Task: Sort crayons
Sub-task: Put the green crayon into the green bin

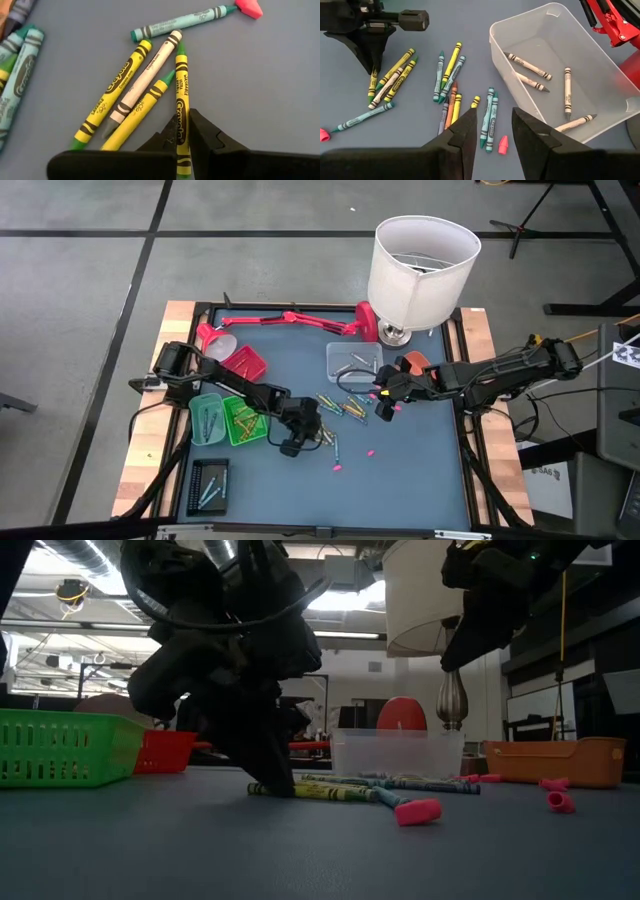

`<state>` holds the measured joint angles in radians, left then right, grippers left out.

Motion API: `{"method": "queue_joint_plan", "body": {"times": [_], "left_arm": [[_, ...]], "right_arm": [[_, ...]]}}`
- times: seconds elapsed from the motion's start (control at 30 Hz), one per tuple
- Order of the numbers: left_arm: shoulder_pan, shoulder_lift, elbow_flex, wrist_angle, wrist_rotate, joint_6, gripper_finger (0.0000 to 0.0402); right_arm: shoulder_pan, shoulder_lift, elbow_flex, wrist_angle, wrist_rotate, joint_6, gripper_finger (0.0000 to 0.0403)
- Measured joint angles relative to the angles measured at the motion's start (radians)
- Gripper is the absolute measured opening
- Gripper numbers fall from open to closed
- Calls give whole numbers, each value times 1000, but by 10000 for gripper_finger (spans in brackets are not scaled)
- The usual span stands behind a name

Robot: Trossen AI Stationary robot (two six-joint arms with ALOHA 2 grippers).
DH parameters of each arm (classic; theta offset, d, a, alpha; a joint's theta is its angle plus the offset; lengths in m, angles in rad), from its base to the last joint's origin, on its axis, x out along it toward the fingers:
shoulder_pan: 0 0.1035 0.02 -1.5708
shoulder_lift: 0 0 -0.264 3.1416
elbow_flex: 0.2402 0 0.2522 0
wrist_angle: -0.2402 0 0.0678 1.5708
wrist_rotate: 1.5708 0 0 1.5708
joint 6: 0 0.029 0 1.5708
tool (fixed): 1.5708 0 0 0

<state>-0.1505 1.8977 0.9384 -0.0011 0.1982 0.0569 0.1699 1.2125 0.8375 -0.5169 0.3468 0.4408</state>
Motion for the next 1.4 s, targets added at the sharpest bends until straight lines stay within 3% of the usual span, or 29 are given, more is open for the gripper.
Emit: {"method": "queue_joint_plan", "body": {"times": [0.2, 0.43, 0.97, 1.4], "left_arm": [[-2, -39, 12, -65, 4, -22, 8], [-2, -171, 13, -202, 5, -26, 8], [-26, -543, 15, -772, -63, -228, 8], [-86, -585, 16, -1127, -181, -286, 12]], "right_arm": [[0, 0, 0, 0, 0, 0, 121], [0, 3, 0, -1, 0, 0, 121], [0, 3, 0, 3, -1, 0, 121], [1, 21, 0, 35, -56, 83, 121]]}}
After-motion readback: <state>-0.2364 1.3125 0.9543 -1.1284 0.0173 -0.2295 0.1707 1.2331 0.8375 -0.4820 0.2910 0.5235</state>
